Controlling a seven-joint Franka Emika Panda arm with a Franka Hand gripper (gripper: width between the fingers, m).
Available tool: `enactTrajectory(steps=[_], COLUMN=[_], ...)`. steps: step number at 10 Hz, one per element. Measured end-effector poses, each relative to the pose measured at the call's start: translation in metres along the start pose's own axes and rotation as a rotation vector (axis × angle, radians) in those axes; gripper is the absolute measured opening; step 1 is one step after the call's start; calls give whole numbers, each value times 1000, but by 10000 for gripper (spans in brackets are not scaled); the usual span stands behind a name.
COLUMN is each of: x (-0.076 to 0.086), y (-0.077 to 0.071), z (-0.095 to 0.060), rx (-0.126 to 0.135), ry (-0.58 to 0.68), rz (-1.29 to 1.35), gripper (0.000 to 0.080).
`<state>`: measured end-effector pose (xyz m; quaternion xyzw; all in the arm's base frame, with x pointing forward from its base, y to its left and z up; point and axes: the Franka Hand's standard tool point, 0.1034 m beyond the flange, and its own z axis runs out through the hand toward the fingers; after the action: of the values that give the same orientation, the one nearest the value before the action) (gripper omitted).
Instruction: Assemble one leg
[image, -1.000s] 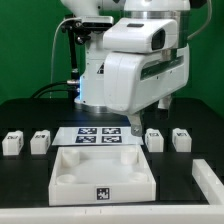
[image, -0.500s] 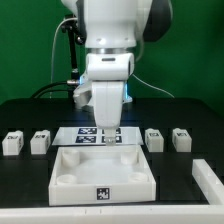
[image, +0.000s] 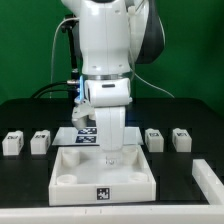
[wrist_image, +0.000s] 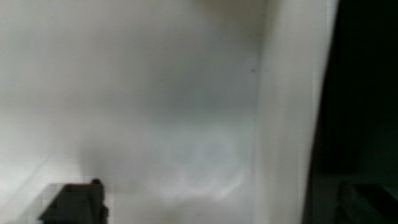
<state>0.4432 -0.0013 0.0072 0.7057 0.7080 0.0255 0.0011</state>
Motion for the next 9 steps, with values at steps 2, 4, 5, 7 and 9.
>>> enactTrajectory(steps=[2,4,5,7,9], x=[-2,-2,-2,-2,-2], y=[0,0,0,0,-1], z=[0,0,0,0,0], rx=[-1,0,1,1,1], ry=[-1,-1,-1,-1,-1], rz=[2,4,5,5,5], gripper=[428,243,107,58,58])
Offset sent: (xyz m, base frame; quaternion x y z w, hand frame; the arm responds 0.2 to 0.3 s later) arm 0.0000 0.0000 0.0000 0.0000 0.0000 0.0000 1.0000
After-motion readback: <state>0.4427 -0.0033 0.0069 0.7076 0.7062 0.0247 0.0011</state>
